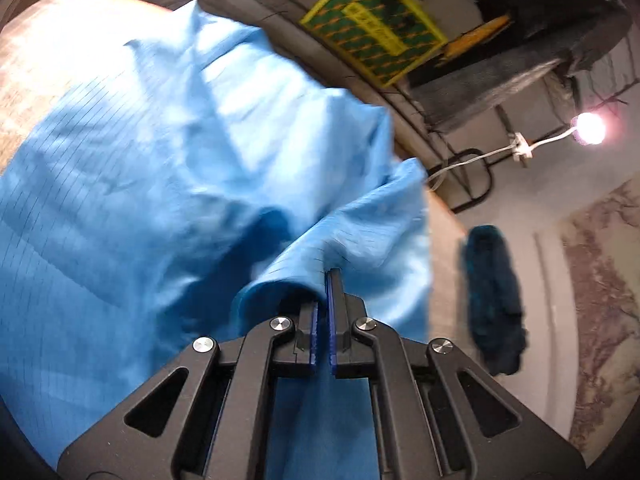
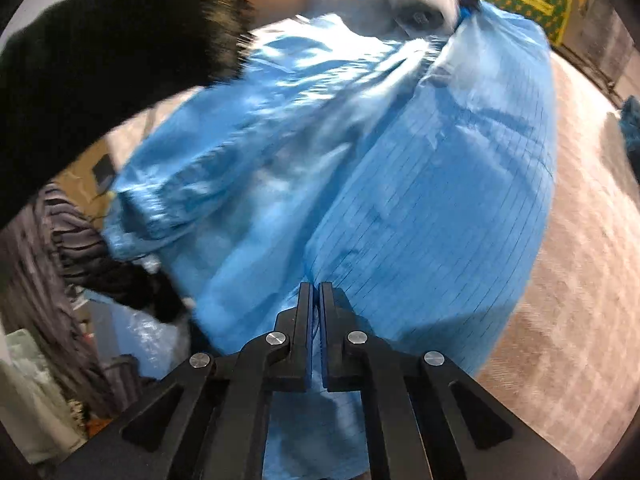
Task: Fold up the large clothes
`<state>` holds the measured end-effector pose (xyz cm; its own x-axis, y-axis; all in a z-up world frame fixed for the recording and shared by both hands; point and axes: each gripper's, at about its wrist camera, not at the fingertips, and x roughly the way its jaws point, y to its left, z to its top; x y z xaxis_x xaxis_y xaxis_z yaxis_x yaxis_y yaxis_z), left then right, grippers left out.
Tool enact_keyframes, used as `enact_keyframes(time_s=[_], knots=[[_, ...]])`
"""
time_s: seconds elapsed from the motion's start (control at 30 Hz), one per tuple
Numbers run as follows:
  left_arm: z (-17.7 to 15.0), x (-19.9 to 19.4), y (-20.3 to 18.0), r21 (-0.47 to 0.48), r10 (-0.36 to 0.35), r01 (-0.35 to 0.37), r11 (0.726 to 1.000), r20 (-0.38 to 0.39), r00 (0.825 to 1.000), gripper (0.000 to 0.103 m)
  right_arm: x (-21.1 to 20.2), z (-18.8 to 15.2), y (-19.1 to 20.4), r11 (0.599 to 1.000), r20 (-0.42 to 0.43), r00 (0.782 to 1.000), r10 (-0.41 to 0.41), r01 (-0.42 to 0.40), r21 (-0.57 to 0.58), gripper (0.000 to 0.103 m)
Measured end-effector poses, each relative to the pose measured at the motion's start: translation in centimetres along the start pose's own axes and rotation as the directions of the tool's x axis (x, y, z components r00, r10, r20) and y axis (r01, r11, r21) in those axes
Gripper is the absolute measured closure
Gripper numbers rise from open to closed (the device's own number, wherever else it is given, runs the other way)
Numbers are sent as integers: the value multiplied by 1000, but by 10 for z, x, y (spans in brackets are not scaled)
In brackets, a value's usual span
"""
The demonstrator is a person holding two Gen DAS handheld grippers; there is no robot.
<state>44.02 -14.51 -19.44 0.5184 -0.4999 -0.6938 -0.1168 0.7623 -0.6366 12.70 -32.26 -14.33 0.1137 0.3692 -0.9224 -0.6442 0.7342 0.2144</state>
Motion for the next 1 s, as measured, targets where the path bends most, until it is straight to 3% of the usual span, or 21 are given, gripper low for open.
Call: enact_keyframes(time_s=[0.13,0.23,0.37,0.43,0.5,0.53,0.57,0.6,0.7,0.8,0.87,1.0], knots=[[0,-6,-3,17,14,-14,1000,11,1000,102,2,2,16,996,2,1000,32,-31,-78,102],[10,-27,-9,34,7,-8,999,29,1000,102,-2,2,21,982,8,987,163,-161,-99,102],[18,-64,-15,47,-49,49,998,2,999,102,-25,3,28,968,61,979,197,-184,-170,101],[19,-89,-21,93,-59,61,994,-27,998,102,-38,5,18,970,95,974,206,-191,-152,93],[21,-112,-22,137,-56,60,989,-29,998,97,-53,12,2,978,145,970,196,-182,-105,78],[23,-125,-23,173,-47,49,984,-16,999,84,-62,16,-10,980,180,964,196,-187,-69,69],[27,-138,-24,206,-30,28,978,3,1000,68,-70,19,-19,980,204,958,201,-197,-43,67],[30,-146,-24,220,-20,16,975,17,1000,64,-76,20,-27,978,226,952,206,-208,-15,65],[39,-176,-20,264,6,-25,964,71,997,63,-96,23,-58,978,281,945,169,-195,68,65],[39,-201,-4,250,13,-38,968,98,995,63,-114,20,-84,977,350,931,102,-160,140,65],[27,-213,12,236,15,-33,971,78,997,63,-122,14,-99,972,368,929,44,-125,200,65],[-13,-230,43,229,29,-31,973,14,999,63,-124,-2,-105,954,351,936,14,-118,277,65]])
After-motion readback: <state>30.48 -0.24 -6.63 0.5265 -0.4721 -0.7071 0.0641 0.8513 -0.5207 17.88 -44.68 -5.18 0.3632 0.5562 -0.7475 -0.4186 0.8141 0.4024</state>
